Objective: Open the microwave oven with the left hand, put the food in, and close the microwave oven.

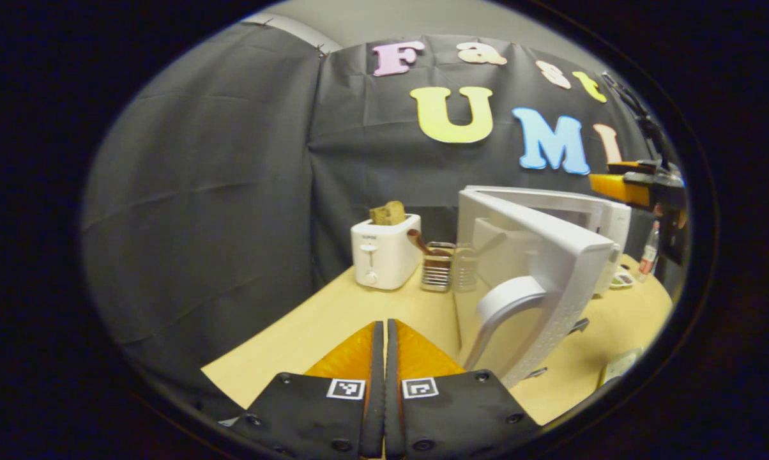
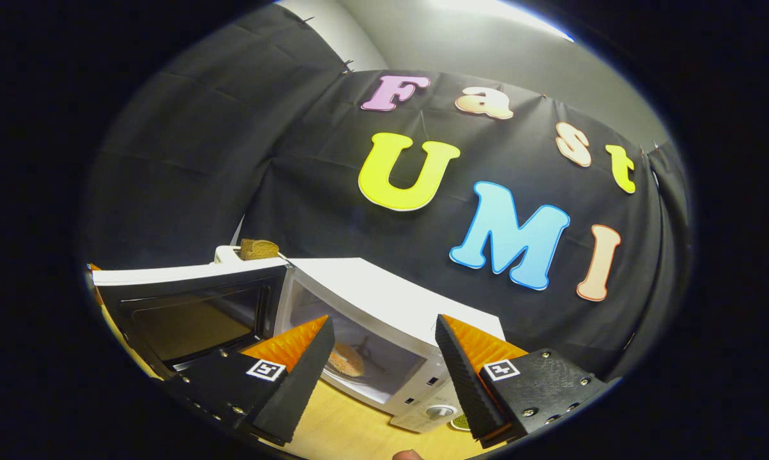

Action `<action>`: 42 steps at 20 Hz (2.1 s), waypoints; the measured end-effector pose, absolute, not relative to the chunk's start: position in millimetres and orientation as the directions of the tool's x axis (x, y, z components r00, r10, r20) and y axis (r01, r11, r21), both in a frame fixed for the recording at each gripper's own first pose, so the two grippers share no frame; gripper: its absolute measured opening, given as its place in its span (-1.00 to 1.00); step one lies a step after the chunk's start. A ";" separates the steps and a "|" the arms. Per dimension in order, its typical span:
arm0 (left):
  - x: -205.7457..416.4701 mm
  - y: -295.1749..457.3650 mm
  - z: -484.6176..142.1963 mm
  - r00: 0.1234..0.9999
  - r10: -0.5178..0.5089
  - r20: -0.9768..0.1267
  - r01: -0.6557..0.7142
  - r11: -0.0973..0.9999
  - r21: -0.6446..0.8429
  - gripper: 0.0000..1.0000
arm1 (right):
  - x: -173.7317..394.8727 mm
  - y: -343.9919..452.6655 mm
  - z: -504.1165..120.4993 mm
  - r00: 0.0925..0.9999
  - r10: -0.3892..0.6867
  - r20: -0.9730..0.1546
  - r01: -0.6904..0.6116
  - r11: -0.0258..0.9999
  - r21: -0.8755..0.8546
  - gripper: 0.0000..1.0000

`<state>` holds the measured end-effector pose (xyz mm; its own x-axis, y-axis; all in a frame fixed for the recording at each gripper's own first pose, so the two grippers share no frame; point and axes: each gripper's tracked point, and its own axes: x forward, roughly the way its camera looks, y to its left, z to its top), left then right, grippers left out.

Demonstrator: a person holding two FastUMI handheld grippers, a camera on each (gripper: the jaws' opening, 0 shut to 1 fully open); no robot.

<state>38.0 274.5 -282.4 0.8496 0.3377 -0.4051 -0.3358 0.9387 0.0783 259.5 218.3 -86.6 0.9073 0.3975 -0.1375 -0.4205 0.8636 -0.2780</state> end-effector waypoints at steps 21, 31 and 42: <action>109.9 115.9 -252.7 0.922 -0.052 -0.383 0.059 0.998 0.007 -0.87 | 219.0 105.1 -91.5 0.965 0.200 -0.172 -0.237 0.942 -0.236 0.94; 166.0 53.9 -237.0 0.915 -0.221 -0.338 0.221 0.974 -0.041 -0.86 | 220.4 66.9 -82.2 0.981 0.091 -0.174 -0.127 0.970 -0.209 0.94; 225.6 3.7 -237.4 0.885 -0.348 -0.310 0.344 0.936 -0.067 -0.87 | 207.8 29.4 -78.0 0.983 -0.018 -0.182 -0.025 0.973 -0.230 0.94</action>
